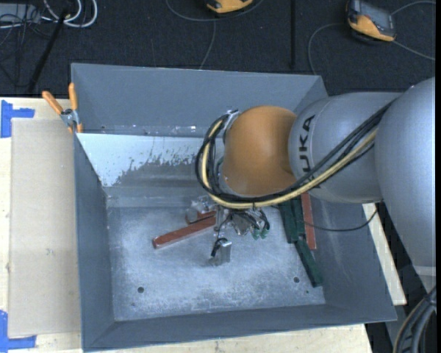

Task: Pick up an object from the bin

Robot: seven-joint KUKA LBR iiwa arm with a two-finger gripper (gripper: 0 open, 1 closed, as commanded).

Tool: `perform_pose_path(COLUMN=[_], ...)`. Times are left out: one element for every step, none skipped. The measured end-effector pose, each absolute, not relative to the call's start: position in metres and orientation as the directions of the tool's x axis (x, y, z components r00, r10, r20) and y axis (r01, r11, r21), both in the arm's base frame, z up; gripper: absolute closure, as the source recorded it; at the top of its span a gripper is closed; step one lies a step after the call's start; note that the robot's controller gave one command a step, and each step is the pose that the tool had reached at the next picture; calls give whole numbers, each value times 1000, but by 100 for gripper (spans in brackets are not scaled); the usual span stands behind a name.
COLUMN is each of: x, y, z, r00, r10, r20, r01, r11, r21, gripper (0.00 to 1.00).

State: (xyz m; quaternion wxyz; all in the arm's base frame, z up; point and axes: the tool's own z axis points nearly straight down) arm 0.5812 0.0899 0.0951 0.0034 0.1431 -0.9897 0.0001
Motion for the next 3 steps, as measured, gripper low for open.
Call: perform_pose_path(x=[583, 583, 605], y=[91, 84, 85], z=[98, 163, 288], r00=[-960, -996, -909], r10=[-281, -84, -417], r20=[1, -5, -8], r01=[-281, -84, -417], r11=[960, 997, 909], r21=[1, 0, -2], gripper=[100, 100, 100])
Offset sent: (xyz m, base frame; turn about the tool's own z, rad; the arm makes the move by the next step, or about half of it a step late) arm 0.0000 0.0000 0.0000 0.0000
